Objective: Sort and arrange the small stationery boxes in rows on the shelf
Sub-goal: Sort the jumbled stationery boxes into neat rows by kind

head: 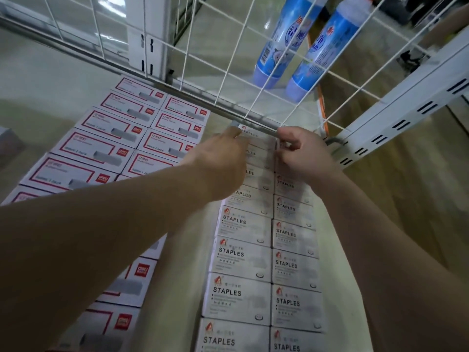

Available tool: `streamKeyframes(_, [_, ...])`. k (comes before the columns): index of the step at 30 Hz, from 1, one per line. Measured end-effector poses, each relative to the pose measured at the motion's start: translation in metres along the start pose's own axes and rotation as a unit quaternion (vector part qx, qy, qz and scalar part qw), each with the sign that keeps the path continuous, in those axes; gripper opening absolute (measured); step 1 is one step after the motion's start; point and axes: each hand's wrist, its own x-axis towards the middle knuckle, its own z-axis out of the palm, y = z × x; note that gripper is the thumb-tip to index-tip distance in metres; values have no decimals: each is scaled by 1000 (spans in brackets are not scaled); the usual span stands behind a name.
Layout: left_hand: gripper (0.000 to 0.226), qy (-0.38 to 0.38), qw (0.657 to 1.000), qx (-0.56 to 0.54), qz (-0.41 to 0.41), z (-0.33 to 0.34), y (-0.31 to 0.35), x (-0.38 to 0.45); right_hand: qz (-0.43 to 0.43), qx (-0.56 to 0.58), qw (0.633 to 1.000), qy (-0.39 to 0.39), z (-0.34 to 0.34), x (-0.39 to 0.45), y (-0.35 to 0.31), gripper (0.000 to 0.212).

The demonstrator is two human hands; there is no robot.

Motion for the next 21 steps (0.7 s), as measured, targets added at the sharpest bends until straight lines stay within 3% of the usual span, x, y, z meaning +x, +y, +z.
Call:
streamKeyframes(7, [38,-16,1000,0,-16,4,0,7,17,-107,993,41,-3,2,11,39])
streamKeyframes(12, [38,-7,1000,-10,-13,6,3,5,23,-62,997,50,-1,-1,8,38])
streamKeyframes(21, [42,-3,1000,-8,-23,7,4,4,-17,-111,993,27,-8,-8,6,41])
